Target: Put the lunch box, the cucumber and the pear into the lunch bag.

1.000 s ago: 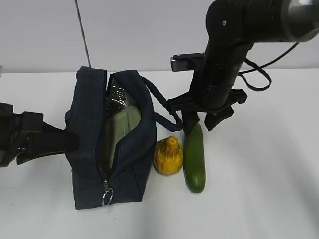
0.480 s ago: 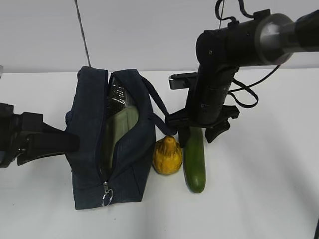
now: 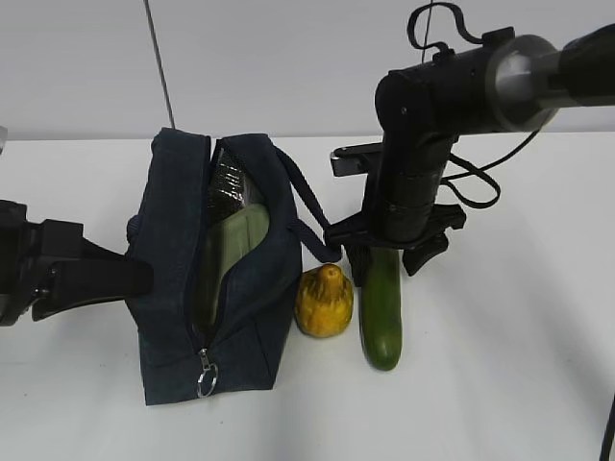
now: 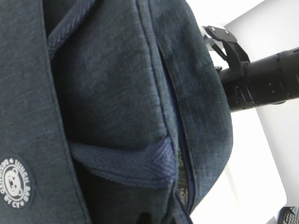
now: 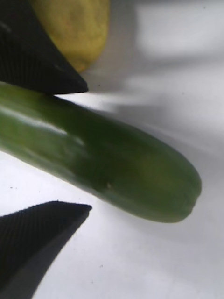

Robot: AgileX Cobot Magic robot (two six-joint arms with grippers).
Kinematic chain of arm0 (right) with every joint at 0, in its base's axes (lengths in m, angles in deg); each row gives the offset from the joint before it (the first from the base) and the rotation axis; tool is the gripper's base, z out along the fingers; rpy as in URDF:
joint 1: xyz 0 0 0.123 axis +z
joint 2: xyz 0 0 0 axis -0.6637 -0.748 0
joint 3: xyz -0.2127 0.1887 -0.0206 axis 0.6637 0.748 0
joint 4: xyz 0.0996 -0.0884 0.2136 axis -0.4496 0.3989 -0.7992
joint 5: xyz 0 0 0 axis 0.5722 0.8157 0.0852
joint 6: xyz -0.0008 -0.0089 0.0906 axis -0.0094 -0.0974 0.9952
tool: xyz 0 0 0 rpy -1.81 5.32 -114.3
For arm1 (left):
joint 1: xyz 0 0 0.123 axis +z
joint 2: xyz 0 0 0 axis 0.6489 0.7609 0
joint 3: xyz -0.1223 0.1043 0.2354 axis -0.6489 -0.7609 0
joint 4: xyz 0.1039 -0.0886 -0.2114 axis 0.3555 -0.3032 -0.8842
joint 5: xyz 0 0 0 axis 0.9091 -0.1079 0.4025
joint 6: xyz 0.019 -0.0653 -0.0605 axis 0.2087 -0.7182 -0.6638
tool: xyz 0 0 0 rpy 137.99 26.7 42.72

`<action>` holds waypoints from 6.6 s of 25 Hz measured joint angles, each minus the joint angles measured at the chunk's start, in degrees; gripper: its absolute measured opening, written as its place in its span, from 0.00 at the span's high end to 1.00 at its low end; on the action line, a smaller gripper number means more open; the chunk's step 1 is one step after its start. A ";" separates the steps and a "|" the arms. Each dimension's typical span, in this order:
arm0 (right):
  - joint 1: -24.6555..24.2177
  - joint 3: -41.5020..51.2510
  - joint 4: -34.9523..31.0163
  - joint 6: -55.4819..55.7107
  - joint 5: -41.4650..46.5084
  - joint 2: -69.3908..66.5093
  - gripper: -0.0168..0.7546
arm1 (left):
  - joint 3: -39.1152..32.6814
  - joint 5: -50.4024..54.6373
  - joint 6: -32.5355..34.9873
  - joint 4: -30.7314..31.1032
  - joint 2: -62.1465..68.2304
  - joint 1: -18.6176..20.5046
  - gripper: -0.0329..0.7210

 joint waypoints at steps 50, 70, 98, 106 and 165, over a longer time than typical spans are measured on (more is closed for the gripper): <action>-4.42 -13.30 -2.29 -10.29 9.73 10.53 0.47 | 0.00 0.25 0.00 0.25 0.00 0.00 0.98; -1.25 -15.39 -52.83 -37.80 6.58 5.18 0.47 | 0.00 0.29 0.02 0.30 0.00 0.00 0.98; -0.01 -16.44 -43.75 -38.26 6.67 1.29 0.22 | 0.00 0.56 0.02 0.30 0.00 0.00 0.98; -0.01 -17.40 -28.98 -37.57 10.74 9.42 0.30 | 0.00 0.43 0.02 0.30 0.00 0.00 0.98; -0.01 50.17 -67.26 -66.87 -37.04 37.32 0.56 | 0.00 -0.21 0.02 0.19 0.00 -0.60 0.98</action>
